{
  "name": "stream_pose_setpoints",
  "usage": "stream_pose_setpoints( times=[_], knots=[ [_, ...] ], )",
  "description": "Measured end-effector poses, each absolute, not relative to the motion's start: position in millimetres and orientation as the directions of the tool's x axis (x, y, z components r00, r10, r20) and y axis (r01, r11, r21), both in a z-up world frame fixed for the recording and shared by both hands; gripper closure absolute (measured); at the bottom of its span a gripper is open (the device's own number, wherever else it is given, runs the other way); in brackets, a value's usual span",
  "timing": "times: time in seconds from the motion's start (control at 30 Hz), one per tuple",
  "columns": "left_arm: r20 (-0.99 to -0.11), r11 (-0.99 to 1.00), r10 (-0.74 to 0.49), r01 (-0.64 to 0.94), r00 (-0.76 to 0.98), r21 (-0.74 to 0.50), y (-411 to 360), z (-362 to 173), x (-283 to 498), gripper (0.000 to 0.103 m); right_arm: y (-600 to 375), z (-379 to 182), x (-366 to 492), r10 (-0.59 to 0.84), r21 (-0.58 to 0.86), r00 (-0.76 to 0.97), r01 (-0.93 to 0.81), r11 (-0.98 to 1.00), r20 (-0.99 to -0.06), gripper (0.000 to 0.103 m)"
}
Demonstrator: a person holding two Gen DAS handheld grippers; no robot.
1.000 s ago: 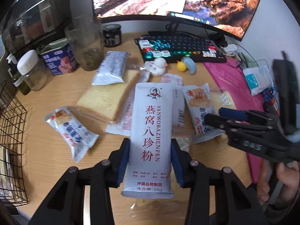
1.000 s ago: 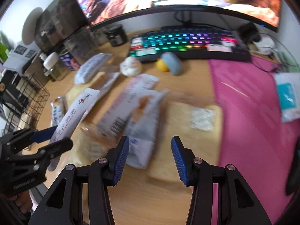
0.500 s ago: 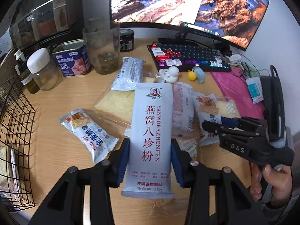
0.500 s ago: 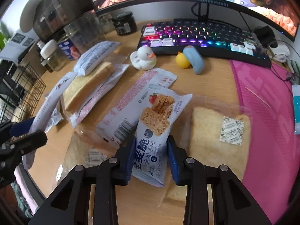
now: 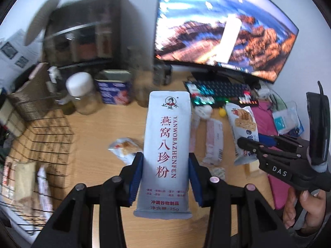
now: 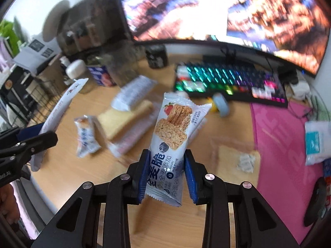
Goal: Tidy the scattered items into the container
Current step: 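Carry both packets to the wire basket and release them from both grippers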
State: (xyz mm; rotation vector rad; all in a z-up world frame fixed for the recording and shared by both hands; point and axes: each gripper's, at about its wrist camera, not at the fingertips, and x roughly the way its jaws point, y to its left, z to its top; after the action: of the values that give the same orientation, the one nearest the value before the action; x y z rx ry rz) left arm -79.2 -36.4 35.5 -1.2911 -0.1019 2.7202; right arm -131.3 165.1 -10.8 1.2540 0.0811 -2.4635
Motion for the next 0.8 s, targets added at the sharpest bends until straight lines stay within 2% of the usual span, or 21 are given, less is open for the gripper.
stream_pose_setpoints(
  times=[0.33, 0.6, 0.8],
  knots=[
    [-0.725, -0.987, -0.01, 0.122, -0.689, -0.102, -146.6, 66.6, -31.2, 0.055, 21.4, 41.1, -107.6, -0.485, 0.115, -0.501, 0.601, -0.791, -0.716, 0.069],
    [-0.738, -0.938, -0.151, 0.332, -0.658, -0.104, -248.0, 58.4, 16.5, 0.055, -112.9, 46.0, -73.1, -0.614, 0.136, -0.363, 0.777, -0.615, -0.701, 0.069],
    [-0.755, -0.912, -0.175, 0.393, -0.632, -0.118, -285.9, 45.0, 31.4, 0.055, -171.6, 38.4, -49.9, -0.635, 0.134, -0.294, 0.833, -0.536, -0.714, 0.069]
  ],
)
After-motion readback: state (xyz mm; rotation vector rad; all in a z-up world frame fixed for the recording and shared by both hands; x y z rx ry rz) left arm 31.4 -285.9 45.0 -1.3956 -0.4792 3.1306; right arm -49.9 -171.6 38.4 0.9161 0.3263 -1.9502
